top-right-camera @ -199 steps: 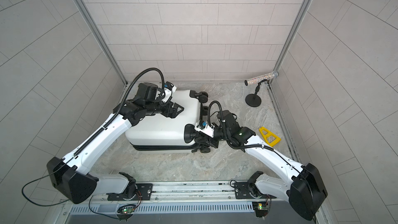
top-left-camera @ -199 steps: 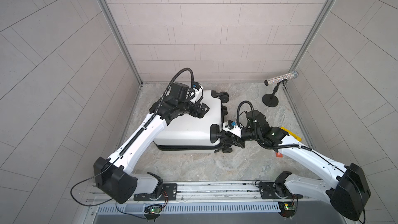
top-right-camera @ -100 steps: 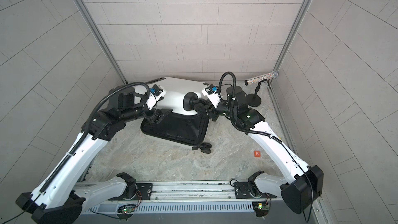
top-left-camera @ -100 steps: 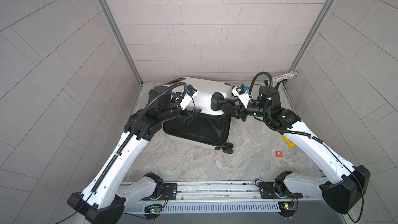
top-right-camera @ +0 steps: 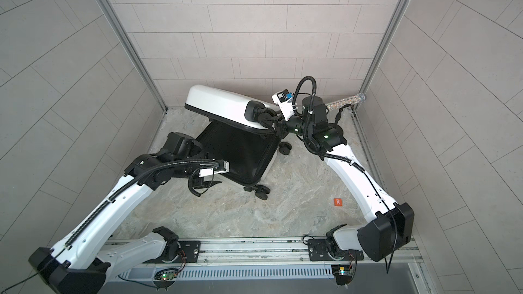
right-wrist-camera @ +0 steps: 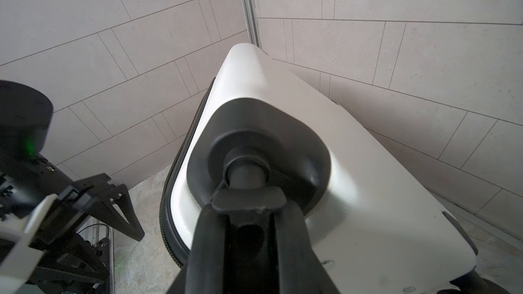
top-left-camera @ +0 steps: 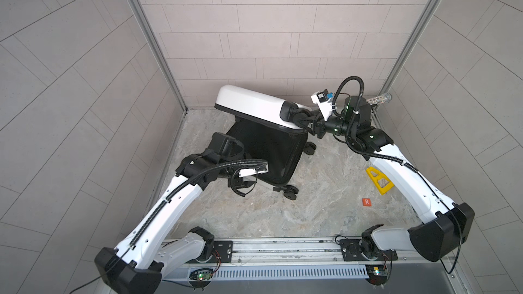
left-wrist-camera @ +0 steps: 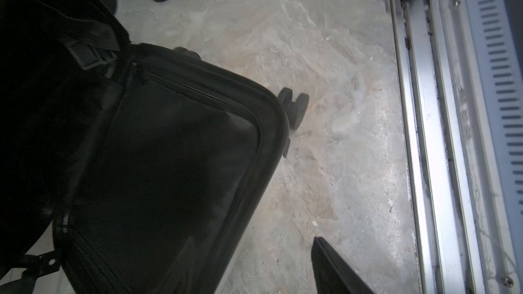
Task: Open the suitcase zippers
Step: Open the suitcase at the center of the board.
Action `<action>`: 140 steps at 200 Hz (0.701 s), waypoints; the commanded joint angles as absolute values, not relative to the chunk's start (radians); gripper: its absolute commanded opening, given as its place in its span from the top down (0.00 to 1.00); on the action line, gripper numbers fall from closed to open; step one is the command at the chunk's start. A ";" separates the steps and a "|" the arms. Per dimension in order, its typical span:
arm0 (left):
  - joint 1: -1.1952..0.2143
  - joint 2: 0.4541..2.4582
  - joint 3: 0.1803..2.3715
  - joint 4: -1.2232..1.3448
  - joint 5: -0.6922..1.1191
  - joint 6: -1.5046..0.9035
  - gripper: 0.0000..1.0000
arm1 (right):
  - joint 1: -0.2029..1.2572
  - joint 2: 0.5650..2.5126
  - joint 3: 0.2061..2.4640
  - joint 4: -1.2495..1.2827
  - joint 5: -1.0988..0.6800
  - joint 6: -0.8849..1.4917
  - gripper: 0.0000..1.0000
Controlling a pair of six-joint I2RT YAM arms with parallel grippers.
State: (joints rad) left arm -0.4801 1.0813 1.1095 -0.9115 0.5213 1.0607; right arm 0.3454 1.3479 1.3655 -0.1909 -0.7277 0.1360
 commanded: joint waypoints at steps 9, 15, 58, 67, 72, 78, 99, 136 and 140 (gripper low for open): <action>-0.538 1.126 1.033 -0.891 0.445 1.202 0.31 | 0.339 1.341 1.446 -0.026 -0.797 0.183 1.00; -0.549 1.133 1.013 -0.863 0.418 1.206 0.31 | 0.338 1.344 1.449 -0.020 -0.802 0.188 1.00; -0.573 1.209 0.965 -0.734 0.380 1.232 0.32 | 0.327 1.358 1.456 0.047 -0.838 0.239 1.00; -0.578 1.236 0.976 -0.733 0.377 1.237 0.33 | 0.327 1.358 1.457 0.050 -0.844 0.241 1.00; -0.583 1.251 0.982 -0.731 0.373 1.238 0.33 | 0.325 1.359 1.459 0.051 -0.848 0.241 1.00; -0.589 1.269 0.988 -0.730 0.367 1.241 0.35 | 0.325 1.360 1.460 0.051 -0.851 0.241 1.00; -0.604 1.315 0.997 -0.692 0.364 1.234 0.36 | 0.324 1.361 1.459 0.052 -0.857 0.244 1.00; -0.617 1.390 1.012 -0.684 0.365 1.253 0.48 | 0.316 1.363 1.461 0.057 -0.864 0.251 1.00; -0.619 1.398 1.011 -0.690 0.362 1.257 0.49 | 0.315 1.362 1.462 0.058 -0.865 0.253 1.00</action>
State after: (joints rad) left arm -0.6090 1.3628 0.9798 -0.6945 0.3660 1.2320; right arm 0.3168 1.3922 1.3998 -0.1223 -0.7944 0.2390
